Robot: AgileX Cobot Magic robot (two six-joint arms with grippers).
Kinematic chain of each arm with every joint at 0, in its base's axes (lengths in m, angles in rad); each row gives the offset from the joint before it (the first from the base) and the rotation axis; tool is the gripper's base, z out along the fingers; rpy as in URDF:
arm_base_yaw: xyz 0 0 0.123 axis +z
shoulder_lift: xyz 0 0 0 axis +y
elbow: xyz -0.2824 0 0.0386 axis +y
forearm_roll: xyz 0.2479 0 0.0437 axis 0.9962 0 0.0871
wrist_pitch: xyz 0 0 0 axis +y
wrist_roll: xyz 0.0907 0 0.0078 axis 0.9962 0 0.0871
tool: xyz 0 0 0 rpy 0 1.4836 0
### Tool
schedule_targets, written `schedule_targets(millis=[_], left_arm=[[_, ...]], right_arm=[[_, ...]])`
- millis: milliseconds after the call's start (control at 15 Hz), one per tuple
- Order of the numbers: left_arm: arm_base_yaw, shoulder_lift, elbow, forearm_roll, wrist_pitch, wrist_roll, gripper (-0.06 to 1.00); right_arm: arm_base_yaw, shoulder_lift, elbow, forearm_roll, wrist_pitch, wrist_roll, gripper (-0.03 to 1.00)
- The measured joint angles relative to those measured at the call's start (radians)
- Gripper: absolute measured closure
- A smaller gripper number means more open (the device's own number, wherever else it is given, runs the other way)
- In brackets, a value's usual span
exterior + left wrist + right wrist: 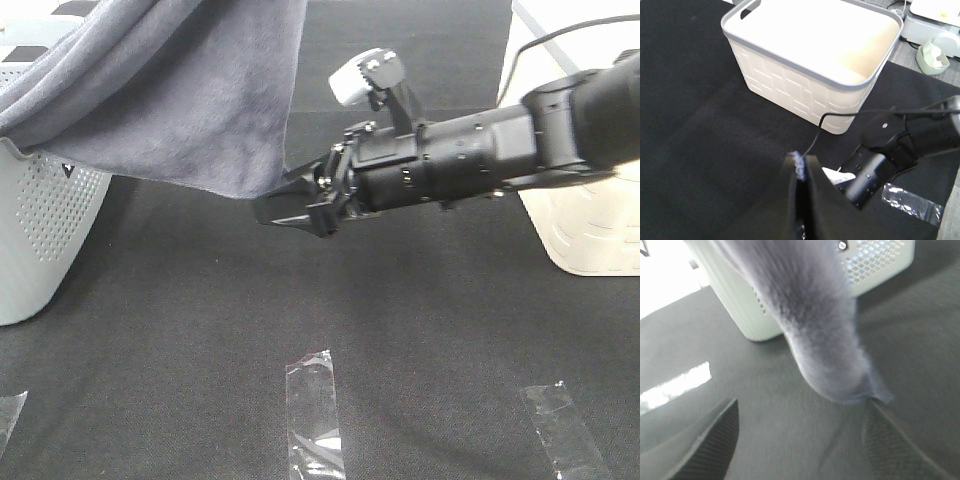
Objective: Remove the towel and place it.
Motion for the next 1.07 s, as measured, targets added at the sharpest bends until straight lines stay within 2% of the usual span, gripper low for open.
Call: schedule_targets(millis=[200, 467, 600, 933, 1067], left_arm=[[0.000, 0.000, 0.000, 0.008, -0.040, 0.000, 0.93], [0.000, -0.006, 0.000, 0.088, -0.045, 0.000, 0.93], [0.000, -0.021, 0.000, 0.095, -0.047, 0.000, 0.93], [0.000, -0.028, 0.000, 0.097, -0.044, -0.007, 0.93], [0.000, -0.028, 0.000, 0.121, -0.044, -0.007, 0.93]], right_arm=[[0.000, 0.031, -0.047, -0.001, -0.002, 0.000, 0.31], [0.000, 0.031, -0.074, -0.001, -0.145, 0.001, 0.31], [0.000, 0.031, -0.078, -0.001, -0.197, 0.001, 0.31], [0.000, 0.031, -0.116, -0.001, -0.202, 0.003, 0.30], [0.000, 0.031, -0.117, 0.000, -0.178, 0.028, 0.30]])
